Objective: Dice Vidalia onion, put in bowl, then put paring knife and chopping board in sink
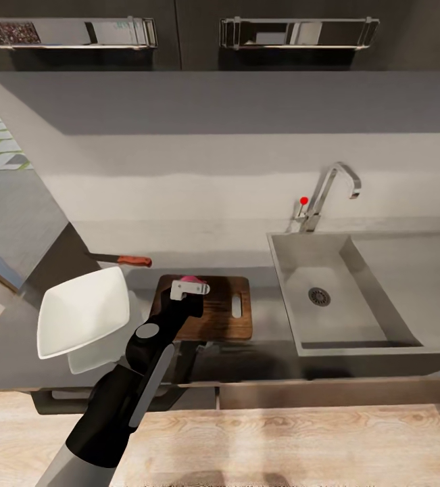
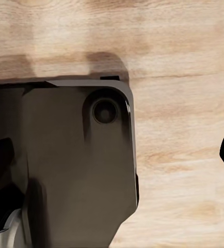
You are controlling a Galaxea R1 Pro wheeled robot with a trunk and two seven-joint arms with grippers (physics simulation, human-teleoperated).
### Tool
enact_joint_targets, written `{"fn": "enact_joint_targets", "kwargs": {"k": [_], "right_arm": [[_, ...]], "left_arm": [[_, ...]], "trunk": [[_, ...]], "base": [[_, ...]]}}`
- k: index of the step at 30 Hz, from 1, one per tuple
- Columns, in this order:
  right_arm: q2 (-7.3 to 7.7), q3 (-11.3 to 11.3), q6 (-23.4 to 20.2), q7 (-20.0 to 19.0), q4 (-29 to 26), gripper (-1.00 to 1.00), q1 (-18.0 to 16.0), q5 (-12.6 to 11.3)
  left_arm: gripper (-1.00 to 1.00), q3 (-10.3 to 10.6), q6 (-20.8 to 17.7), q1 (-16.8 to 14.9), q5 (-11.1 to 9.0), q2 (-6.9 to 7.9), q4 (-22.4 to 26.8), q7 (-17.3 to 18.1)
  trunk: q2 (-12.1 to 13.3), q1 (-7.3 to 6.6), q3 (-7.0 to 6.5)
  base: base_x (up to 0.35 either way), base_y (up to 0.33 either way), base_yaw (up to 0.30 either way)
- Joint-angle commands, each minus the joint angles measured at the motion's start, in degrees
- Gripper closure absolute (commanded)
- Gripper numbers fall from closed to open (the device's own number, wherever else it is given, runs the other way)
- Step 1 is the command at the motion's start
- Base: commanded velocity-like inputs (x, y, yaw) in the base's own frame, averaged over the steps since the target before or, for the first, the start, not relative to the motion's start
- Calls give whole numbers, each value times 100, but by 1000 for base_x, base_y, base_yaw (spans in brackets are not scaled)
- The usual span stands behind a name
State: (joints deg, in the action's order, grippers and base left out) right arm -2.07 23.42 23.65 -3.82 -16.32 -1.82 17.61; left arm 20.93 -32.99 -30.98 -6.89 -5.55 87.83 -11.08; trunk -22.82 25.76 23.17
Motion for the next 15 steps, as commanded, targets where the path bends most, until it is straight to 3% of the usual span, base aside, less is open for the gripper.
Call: {"fn": "enact_joint_targets", "kwargs": {"k": [1, 15], "right_arm": [[-4, 49, 17, -40, -3, -100, -2, 24], [-4, 49, 17, -40, -3, -100, -2, 24]], "left_arm": [[100, 8, -23, -5, -61, 1, 7, -52], [100, 8, -23, -5, -67, 1, 5, -52]], "trunk": [[-10, 3, 16], [-10, 3, 120]], "base": [[0, 0, 0], [0, 0, 0]]}}
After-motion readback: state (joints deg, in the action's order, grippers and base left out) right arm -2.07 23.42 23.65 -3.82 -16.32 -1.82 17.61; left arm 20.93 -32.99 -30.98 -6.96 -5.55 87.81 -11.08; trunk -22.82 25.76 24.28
